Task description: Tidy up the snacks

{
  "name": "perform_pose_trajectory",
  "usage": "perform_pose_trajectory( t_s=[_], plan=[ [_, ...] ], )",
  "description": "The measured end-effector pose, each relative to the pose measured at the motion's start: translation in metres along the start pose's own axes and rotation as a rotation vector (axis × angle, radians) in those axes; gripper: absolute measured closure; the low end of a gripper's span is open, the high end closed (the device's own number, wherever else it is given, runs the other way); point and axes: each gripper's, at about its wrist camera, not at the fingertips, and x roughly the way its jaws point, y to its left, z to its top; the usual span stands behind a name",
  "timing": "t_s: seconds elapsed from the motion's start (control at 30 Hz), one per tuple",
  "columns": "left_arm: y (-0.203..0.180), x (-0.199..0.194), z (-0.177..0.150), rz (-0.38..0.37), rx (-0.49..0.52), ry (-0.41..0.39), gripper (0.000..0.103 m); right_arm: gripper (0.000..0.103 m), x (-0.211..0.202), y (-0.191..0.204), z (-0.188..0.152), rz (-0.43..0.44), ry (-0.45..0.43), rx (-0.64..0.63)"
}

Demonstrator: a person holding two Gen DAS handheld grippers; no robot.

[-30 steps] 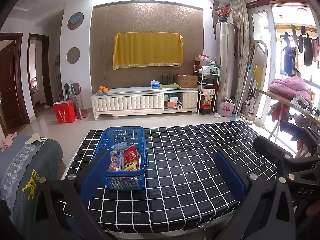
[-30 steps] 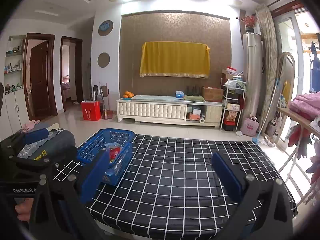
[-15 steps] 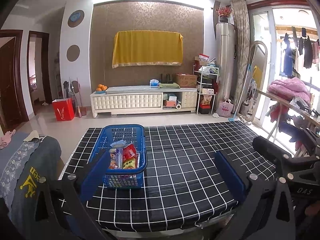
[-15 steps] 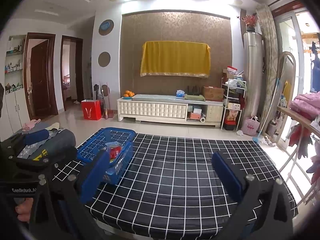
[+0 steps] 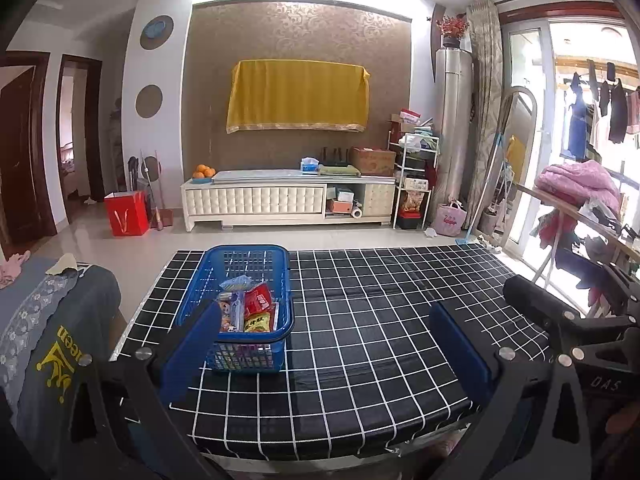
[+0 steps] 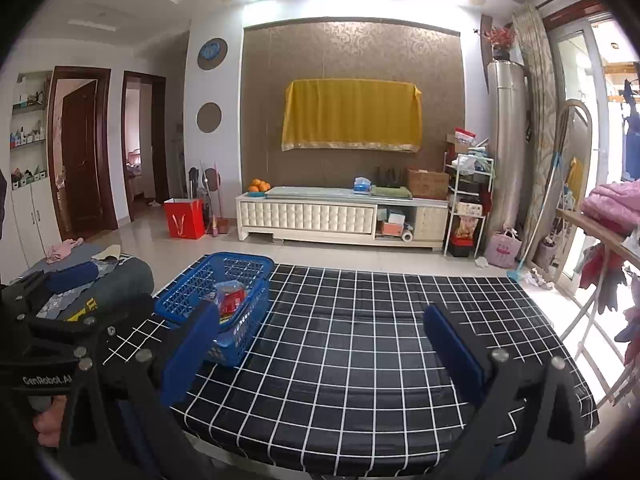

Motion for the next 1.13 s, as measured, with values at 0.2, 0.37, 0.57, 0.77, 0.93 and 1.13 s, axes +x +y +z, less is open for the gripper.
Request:
perform_pose_trajectory(
  t_s=[0.2, 0.37, 0.57, 0.77, 0.93, 1.13],
  plan=[
    [0.001, -0.0013, -0.0012, 0.006, -0.006, -0.003, 0.0, 0.0, -0.0008, 0.0014, -0.0004, 0.004, 0.002, -0.002],
    [0.0009, -0.0021, -0.0024, 0.009, -0.007, -0.003, 0.0, 0.0, -0.0004, 0.0023, -0.0025, 0.007, 0.008, 0.0],
    [0.0008, -0.0014, -0.0032, 0.011, -0.007, -0.002, 0.0, 0.0, -0.0002, 0.0028, -0.0033, 0.008, 0.014, 0.006],
    [-0.0014, -0.0008, -0.0049, 0.017, -0.004, 0.001, 0.0, 0.0, 0.0003, 0.0033, -0.0037, 0.006, 0.012, 0.003],
    [-0.0011, -0.0015, -0.0068, 0.018, -0.008, 0.005, 0.0, 0.0, 0.0008, 0.0034, -0.0053, 0.008, 0.015, 0.006],
    [-0.0003, -0.0014, -0.0082, 0.016, -0.013, 0.011, 0.0, 0.0, 0.0, 0.0027, -0.006, 0.007, 0.021, 0.007]
  ],
)
